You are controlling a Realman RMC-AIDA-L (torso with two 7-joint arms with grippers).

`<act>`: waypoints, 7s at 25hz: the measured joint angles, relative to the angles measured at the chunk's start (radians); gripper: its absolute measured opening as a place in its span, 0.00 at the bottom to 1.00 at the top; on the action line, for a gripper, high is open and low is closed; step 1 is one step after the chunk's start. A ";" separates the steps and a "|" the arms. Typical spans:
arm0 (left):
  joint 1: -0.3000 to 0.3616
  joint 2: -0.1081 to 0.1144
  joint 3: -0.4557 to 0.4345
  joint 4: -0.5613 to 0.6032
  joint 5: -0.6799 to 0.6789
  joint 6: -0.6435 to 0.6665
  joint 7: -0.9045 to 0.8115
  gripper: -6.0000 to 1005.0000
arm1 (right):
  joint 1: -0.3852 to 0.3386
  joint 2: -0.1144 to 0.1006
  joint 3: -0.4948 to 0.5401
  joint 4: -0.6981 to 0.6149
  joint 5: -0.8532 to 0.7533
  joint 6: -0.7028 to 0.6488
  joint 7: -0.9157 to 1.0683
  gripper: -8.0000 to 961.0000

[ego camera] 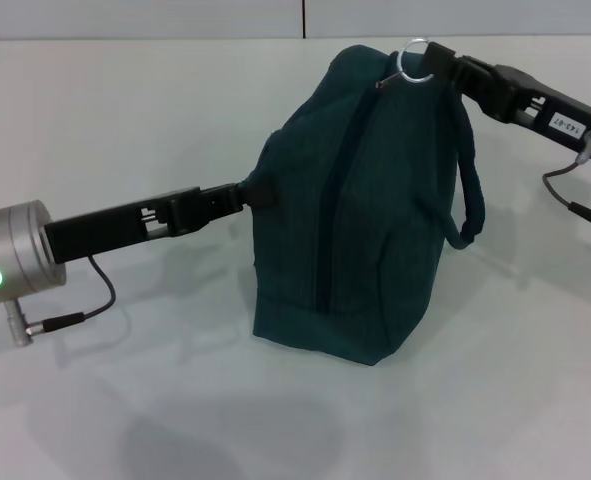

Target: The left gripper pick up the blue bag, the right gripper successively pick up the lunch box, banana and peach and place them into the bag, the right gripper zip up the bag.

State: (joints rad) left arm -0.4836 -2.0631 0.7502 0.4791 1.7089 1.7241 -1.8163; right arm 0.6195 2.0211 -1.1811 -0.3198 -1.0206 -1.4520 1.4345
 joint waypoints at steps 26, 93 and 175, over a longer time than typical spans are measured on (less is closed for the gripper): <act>0.061 0.034 -0.008 -0.003 0.001 0.054 -0.004 0.11 | -0.021 -0.002 0.000 -0.011 0.032 0.007 -0.001 0.01; -0.320 -0.007 0.012 0.006 0.158 -0.245 -0.341 0.15 | -0.071 0.004 0.003 0.002 0.051 -0.074 -0.011 0.01; -0.306 -0.023 0.020 -0.068 0.010 -0.353 -0.181 0.08 | -0.162 -0.014 0.041 0.081 0.114 0.021 0.376 0.44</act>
State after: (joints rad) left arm -0.7898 -2.0862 0.7705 0.4115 1.7193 1.3715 -1.9975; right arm 0.4579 2.0072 -1.1397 -0.2386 -0.9066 -1.4313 1.8103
